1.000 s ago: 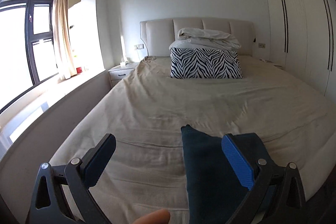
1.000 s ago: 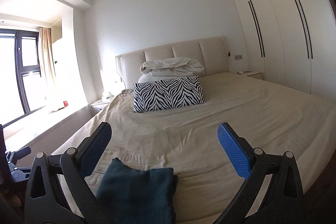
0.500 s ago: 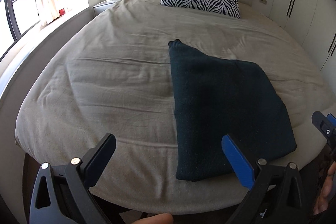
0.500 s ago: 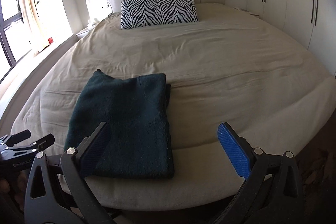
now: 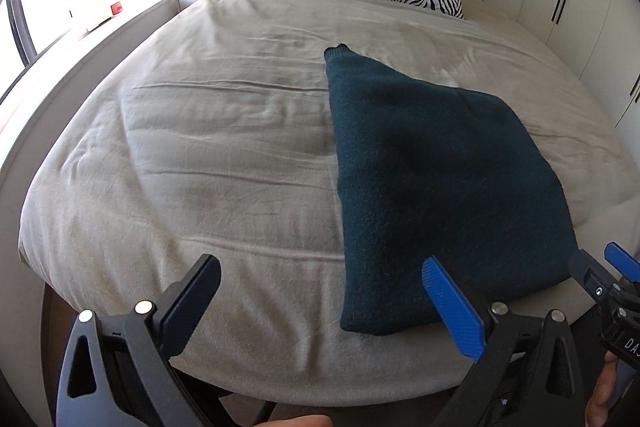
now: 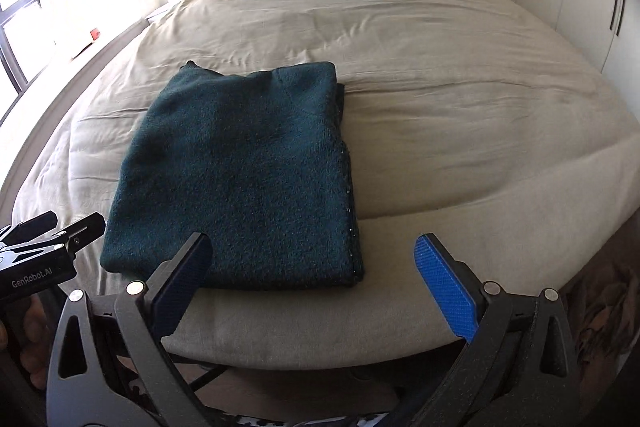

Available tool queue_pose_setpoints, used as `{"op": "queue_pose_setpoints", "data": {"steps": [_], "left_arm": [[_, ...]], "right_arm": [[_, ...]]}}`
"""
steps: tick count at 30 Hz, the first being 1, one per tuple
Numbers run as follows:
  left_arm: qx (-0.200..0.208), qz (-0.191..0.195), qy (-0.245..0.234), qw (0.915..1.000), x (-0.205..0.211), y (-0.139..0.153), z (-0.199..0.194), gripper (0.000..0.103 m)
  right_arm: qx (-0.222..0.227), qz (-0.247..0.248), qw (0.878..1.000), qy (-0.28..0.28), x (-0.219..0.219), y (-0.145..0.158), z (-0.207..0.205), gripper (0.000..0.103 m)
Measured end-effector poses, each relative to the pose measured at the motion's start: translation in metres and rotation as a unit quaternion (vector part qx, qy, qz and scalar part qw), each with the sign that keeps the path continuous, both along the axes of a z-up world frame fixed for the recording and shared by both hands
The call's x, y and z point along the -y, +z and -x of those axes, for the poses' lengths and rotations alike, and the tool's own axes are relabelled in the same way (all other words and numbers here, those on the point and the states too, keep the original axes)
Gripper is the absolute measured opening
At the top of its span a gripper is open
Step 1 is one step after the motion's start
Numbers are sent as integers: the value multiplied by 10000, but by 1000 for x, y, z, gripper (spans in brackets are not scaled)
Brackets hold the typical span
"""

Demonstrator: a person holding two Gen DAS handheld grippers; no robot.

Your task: Fold small clothes

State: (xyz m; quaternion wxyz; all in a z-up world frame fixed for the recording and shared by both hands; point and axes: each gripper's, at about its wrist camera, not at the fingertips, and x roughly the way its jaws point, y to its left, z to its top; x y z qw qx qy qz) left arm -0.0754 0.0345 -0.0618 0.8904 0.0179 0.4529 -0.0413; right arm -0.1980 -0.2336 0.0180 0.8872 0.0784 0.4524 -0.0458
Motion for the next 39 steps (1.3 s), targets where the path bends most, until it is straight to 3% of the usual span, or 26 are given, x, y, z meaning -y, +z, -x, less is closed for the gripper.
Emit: {"op": "queue_pose_setpoints", "data": {"steps": [39], "left_arm": [[-53,1,10,10000,-1,-4,0,103]], "right_arm": [[-182,-34,9998,50,-3,-6,-2,103]]}}
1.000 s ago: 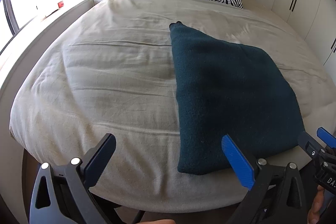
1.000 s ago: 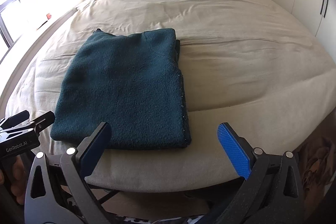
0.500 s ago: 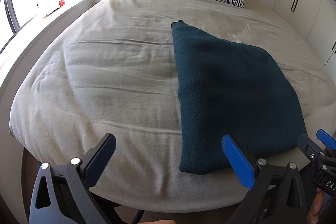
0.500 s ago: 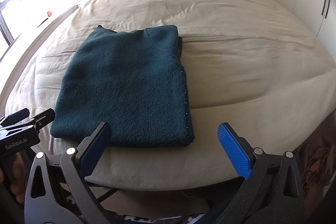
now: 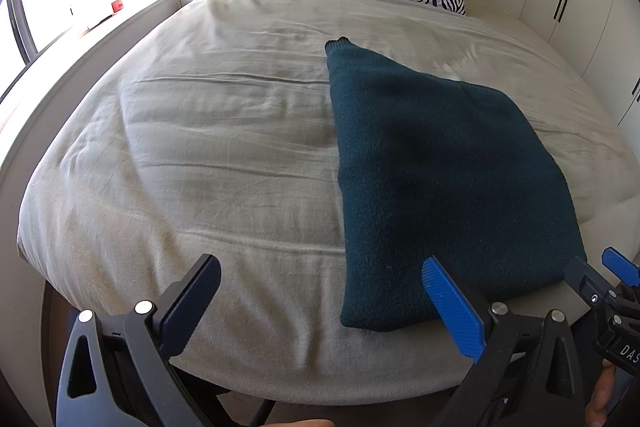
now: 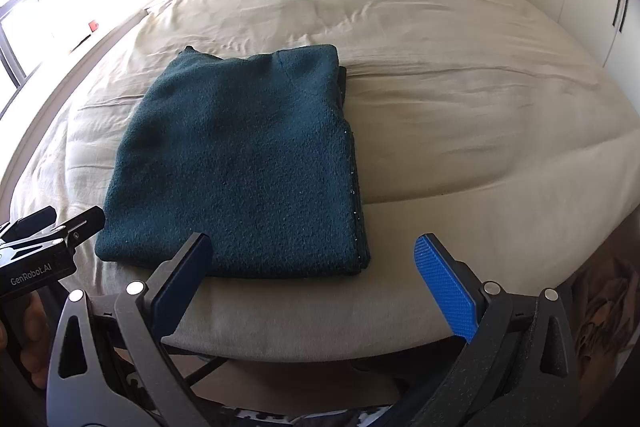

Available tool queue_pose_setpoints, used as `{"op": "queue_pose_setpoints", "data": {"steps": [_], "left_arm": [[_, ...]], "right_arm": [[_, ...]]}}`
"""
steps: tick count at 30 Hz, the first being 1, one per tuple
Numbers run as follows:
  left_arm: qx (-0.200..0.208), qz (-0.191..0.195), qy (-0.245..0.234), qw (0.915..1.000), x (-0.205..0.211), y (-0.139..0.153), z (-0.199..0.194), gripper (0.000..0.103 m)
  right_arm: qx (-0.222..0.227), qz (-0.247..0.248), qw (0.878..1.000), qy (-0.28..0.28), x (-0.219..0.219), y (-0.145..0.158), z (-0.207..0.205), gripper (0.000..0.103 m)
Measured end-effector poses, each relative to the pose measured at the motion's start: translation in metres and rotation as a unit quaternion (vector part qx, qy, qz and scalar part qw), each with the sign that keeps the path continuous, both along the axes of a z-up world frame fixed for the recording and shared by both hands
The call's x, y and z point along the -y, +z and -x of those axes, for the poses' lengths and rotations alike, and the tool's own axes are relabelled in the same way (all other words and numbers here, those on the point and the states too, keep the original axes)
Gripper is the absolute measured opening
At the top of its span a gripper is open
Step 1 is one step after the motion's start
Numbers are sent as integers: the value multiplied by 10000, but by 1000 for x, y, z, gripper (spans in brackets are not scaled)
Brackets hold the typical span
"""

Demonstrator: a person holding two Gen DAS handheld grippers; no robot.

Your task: Fold small clothes

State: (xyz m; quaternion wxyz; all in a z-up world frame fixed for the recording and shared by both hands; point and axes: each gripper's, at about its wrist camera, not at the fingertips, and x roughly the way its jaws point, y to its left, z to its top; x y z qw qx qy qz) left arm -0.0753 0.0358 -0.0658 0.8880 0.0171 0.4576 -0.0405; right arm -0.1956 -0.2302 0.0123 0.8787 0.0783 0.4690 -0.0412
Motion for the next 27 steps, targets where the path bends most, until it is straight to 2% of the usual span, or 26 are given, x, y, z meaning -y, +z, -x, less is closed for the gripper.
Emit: {"op": "queue_pose_setpoints", "data": {"steps": [27], "left_arm": [[4,-14,-6,10000,0,0,1,103]], "right_arm": [[-27,-35,10000,-9,1,-3,2,103]]}}
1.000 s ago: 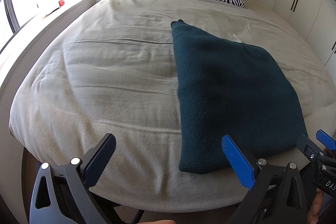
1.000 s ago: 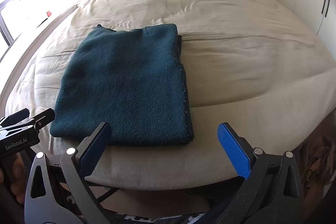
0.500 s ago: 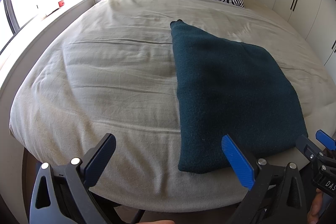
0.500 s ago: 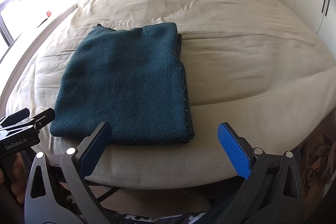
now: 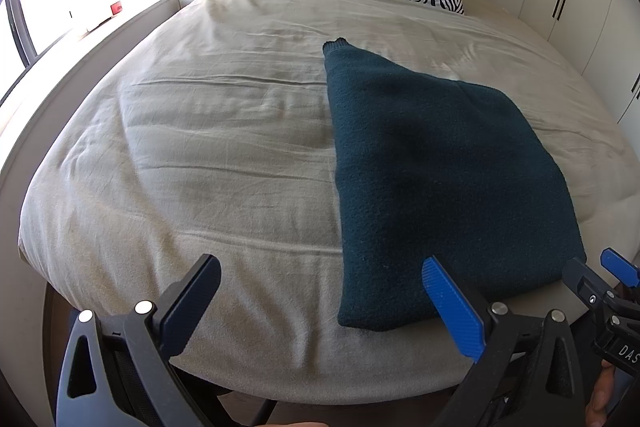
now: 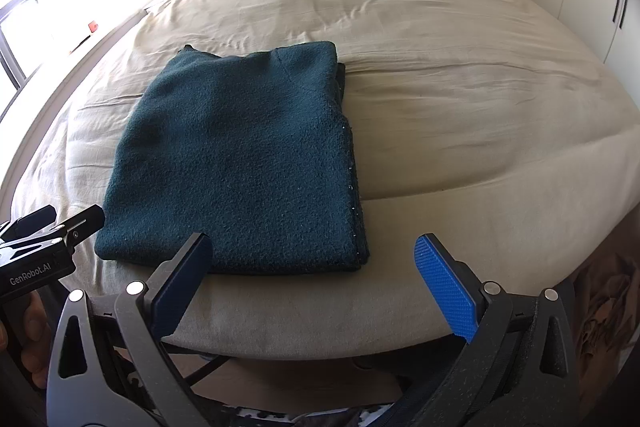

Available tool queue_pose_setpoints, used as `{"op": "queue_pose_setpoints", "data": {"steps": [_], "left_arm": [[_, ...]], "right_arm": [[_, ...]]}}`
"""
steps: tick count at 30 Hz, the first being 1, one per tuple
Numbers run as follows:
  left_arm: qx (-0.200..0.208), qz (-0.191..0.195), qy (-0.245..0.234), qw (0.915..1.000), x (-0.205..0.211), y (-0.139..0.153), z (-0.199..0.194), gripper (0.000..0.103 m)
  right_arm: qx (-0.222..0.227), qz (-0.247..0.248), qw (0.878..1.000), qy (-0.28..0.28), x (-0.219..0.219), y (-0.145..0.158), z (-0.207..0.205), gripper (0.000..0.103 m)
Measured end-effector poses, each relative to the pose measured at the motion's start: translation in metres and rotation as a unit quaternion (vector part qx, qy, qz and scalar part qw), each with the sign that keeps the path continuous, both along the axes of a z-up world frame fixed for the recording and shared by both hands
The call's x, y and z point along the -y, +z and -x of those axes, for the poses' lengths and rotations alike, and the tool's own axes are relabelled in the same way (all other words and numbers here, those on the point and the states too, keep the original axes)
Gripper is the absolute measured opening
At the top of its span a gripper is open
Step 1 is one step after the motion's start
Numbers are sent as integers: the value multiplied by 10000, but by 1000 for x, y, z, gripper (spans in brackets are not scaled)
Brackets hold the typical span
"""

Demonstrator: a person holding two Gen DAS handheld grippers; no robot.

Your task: Fold small clothes

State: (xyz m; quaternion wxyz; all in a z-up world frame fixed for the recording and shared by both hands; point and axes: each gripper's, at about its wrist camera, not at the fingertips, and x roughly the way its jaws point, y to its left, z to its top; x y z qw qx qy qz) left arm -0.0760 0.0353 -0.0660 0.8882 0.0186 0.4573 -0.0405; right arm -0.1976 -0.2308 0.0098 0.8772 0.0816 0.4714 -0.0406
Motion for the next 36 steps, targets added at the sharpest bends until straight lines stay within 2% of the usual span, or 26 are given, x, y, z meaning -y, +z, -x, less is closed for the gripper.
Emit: {"op": "queue_pose_setpoints", "data": {"steps": [36], "left_arm": [[35,-85,-45,9999,2,-2,-2,103]], "right_arm": [[-49,-72,10000,-17,0,-5,3,103]]}}
